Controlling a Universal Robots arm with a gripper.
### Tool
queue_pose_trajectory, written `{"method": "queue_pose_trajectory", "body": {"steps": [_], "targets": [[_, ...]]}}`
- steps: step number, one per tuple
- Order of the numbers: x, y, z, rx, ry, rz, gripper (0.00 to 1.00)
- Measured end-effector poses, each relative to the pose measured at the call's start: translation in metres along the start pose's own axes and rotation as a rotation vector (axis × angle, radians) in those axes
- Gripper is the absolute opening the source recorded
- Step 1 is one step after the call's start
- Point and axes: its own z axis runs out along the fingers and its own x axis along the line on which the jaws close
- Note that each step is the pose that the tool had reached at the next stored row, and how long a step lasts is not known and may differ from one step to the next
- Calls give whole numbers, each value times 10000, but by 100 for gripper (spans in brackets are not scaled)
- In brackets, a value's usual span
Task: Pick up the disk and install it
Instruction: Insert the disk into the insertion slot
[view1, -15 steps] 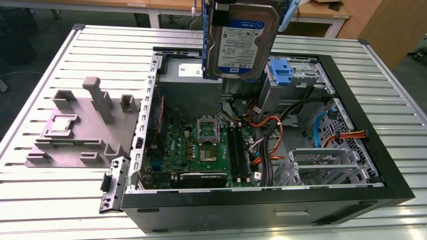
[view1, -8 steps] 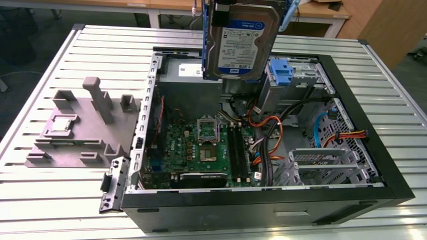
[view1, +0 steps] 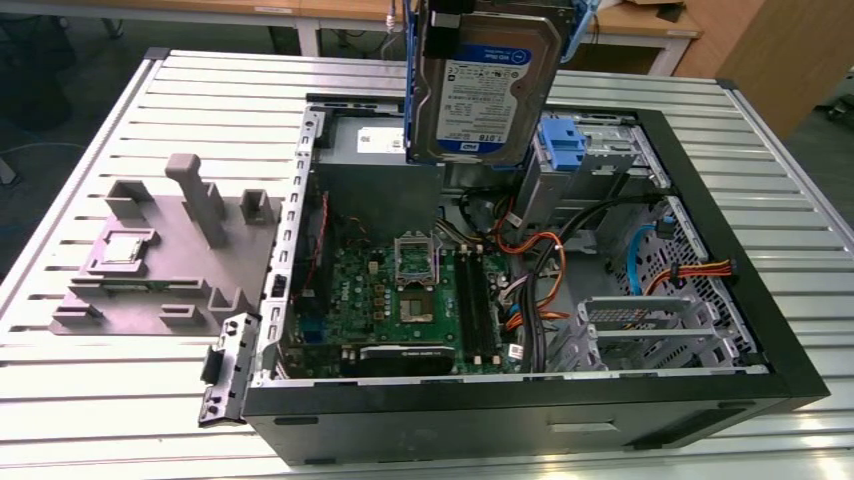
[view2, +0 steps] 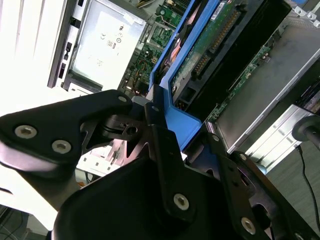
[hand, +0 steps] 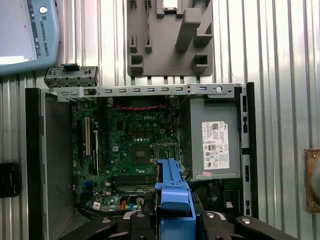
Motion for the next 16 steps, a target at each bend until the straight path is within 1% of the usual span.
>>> {"method": "queue_pose_trajectory", "body": {"steps": [5,7,12,13,14,15,16], "targets": [[3,0,0,0,0,0,37],[35,-3,-2,0,2,-2,37],[206,-11,-5,1,8,-1,37],[273,-14,-5,1,25,1,37],[310,-18,-5,1,27,1,37],[336,-32,-4,3,26,0,37],[347,-64,-4,1,28,1,37]]}}
